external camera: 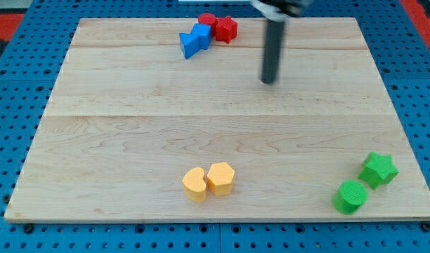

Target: Push the green star to the top right of the board

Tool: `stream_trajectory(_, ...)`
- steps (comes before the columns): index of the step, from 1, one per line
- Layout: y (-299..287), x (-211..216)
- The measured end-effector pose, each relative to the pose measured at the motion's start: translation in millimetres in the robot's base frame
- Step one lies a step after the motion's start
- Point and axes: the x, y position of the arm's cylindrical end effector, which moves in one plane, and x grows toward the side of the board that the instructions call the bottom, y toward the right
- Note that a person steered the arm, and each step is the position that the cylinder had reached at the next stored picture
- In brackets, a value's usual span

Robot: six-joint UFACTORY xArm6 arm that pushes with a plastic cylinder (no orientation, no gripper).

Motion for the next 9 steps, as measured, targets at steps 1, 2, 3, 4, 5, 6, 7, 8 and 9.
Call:
stream_trajectory(1,26,68)
stream_trajectory(2,137,69)
stream_trajectory(3,169,136)
stream_trajectory(4,134,189)
stream_trajectory(5,77,147)
stream_trajectory(6,99,109)
stream_trajectory(7,92,67)
stream_trajectory(8,96,31)
stream_trajectory(9,73,58)
